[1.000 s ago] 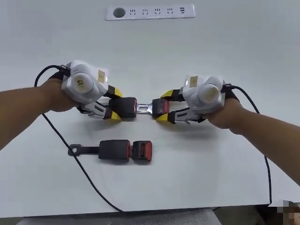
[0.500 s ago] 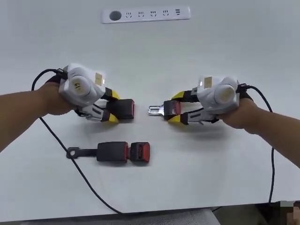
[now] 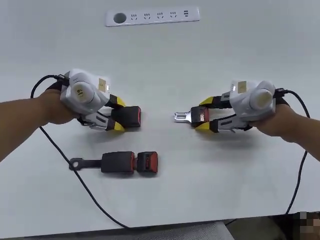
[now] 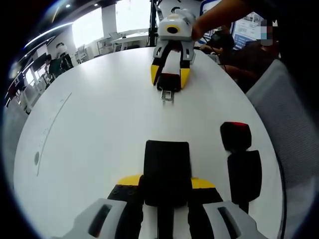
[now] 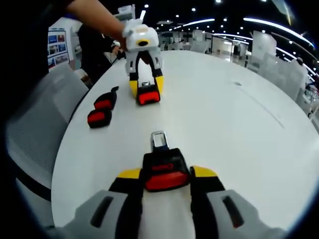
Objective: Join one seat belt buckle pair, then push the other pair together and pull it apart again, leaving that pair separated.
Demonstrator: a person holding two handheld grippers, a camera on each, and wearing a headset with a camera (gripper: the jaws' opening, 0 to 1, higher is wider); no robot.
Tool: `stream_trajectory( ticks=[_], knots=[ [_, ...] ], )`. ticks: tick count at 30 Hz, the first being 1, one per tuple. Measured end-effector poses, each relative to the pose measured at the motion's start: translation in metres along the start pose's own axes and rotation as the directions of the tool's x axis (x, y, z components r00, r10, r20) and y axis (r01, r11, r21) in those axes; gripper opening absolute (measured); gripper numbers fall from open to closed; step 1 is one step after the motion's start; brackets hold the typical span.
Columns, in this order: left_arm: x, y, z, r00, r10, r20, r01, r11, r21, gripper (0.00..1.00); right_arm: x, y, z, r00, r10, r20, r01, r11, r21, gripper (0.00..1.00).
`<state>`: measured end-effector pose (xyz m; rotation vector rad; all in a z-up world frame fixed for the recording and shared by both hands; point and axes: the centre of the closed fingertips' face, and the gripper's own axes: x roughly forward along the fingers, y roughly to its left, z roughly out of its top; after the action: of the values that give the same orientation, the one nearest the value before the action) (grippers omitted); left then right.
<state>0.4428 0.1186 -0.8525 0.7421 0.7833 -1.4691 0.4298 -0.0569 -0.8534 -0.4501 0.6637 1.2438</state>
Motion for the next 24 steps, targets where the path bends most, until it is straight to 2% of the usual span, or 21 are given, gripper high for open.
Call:
stream_trajectory(
  ticks=[12,19,21,23,24],
  knots=[
    [0.001,0.0,0.0,0.9999,-0.003,-0.015,0.003,1.0,0.008,0.35,-0.019,-0.005,-0.014,0.9998,-0.004,-0.018,0.004,1.0,0.005,0.38],
    [0.001,0.0,0.001,0.9997,-0.005,-0.025,0.006,1.0,0.018,0.35,-0.023,-0.005,-0.018,0.9993,-0.007,-0.036,0.007,1.0,-0.009,0.38],
    [0.001,0.0,0.002,0.9993,-0.006,-0.037,0.007,1.0,0.016,0.35,-0.023,0.0,-0.017,0.9991,0.016,-0.04,-0.017,0.999,-0.035,0.45],
    [0.001,-0.001,0.002,0.9986,-0.005,-0.053,0.006,1.0,0.023,0.35,-0.021,0.002,-0.016,0.9985,0.007,-0.054,-0.008,1.0,-0.01,0.6],
    [0.001,-0.002,0.003,0.9976,0.001,-0.069,0.002,0.999,0.047,0.35,-0.021,0.001,-0.014,0.9988,0.002,-0.048,-0.003,1.0,-0.007,0.64]
  ],
)
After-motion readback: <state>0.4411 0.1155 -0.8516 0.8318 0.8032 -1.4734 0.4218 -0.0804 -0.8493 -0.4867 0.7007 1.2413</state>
